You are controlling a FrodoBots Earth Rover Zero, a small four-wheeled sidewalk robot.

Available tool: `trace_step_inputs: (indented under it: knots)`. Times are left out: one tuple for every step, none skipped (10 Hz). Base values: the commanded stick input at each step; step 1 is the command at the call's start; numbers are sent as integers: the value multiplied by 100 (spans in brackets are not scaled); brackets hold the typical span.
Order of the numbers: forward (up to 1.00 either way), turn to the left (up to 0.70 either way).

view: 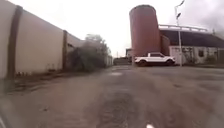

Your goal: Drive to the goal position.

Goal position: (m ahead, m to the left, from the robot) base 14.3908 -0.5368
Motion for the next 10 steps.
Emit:
trace_step_inputs:
  knots:
    - [60, 0]
    - [60, 0]
    - [60, 0]
    - [60, 0]
    - [60, 0]
    - [60, 0]
    - [60, 0]
    - [60, 0]
    - [60, 0]
    - [60, 0]
